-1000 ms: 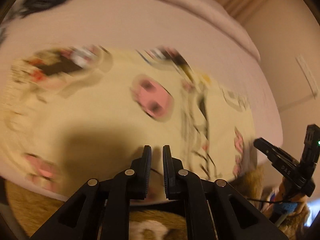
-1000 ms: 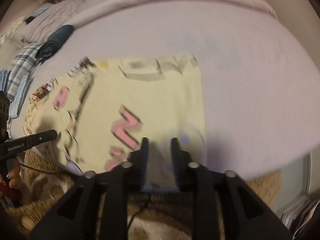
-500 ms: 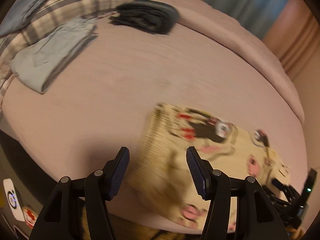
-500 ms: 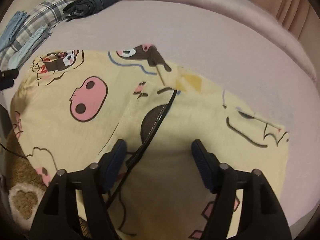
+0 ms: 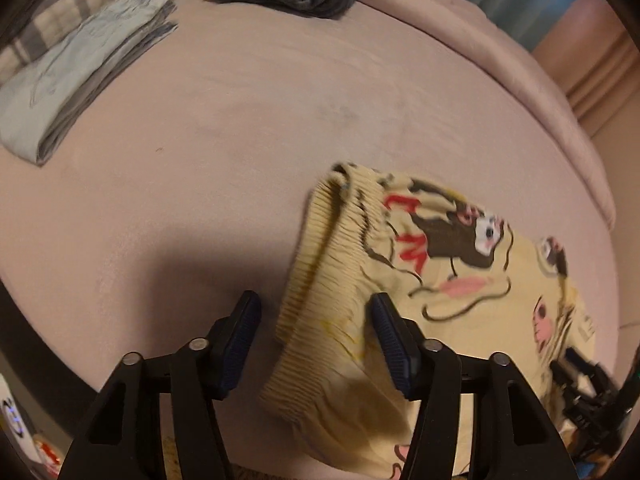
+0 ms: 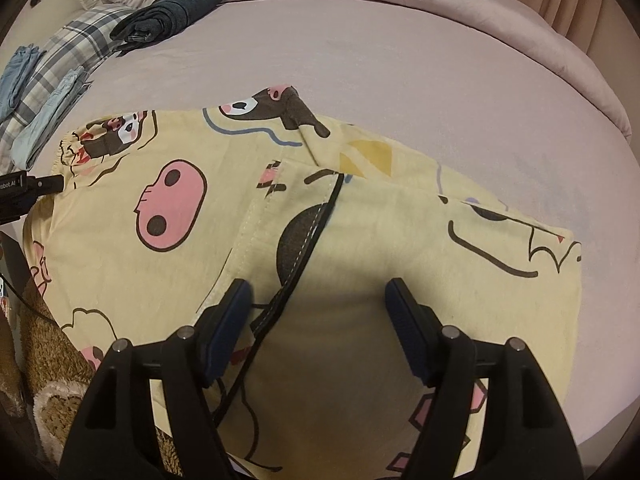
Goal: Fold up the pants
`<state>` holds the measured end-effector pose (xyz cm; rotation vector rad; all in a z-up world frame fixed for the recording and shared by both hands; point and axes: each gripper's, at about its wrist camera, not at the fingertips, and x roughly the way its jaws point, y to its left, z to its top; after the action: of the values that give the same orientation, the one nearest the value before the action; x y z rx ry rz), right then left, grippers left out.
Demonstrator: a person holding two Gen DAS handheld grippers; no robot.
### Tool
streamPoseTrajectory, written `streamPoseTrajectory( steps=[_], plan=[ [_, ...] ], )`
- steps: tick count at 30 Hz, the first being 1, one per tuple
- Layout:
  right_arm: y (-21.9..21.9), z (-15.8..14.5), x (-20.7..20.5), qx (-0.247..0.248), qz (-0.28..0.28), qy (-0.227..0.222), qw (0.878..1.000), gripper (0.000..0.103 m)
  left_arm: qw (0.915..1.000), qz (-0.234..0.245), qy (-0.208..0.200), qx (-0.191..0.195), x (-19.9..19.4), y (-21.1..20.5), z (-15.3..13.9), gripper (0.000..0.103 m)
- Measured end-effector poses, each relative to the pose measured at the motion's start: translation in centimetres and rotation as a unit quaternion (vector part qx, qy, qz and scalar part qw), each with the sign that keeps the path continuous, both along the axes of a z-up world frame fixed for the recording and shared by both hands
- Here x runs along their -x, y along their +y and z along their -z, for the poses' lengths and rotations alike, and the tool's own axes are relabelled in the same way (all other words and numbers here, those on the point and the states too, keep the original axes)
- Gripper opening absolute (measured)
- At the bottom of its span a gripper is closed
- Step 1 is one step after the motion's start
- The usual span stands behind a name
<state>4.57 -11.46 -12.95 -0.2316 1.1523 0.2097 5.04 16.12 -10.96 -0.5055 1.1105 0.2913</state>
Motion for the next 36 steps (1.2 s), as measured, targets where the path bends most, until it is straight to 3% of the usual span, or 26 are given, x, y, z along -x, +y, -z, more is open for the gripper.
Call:
streamPoseTrajectory(
  steps=[1,4,7,13,20,24,32,36],
  plan=[
    [0.2,0.1,-0.2,0.001,0.0,0.0,1.0,0.07,1.0,0.001,-0.001,-0.005,0.2,-0.5,0.0,0.036],
    [0.4,0.2,-0.3,-0.002,0.003,-0.002,1.0,0.07,0.9995,-0.008,-0.011,-0.029,0.9,-2.1,-0.5,0.025],
    [0.4,0.2,-0.1,-0.003,0.005,-0.005,1.0,0.07,0.9991,-0.018,-0.023,-0.032,1.3,-3.1,-1.9,0.024],
    [0.1,-0.1,-0.1,-0.008,0.009,-0.004,1.0,0.07,0.9941,0.013,-0.107,0.012,2.2,-5.1,-7.7,0.024],
    [-2.1,-1.5,0.6,-0.062,0.034,-0.005,0.997,0.07,0.9761,0.128,-0.171,0.042,1.1,-10.9,-13.3,0.024],
    [-4.4,-2.6,1.1,-0.072,0.058,-0.015,0.996,0.07,0.9705,0.152,-0.183,0.041,0.6,-13.0,-14.3,0.024],
    [-6.8,-3.4,2.2,-0.071,0.075,-0.014,0.995,0.07,0.9796,0.116,-0.157,0.049,1.3,-10.9,-13.9,0.024],
    [-7.8,-5.5,4.0,-0.067,0.082,-0.045,0.993,0.07,0.9725,0.148,-0.168,0.064,1.2,-12.7,-14.9,0.024]
  ],
)
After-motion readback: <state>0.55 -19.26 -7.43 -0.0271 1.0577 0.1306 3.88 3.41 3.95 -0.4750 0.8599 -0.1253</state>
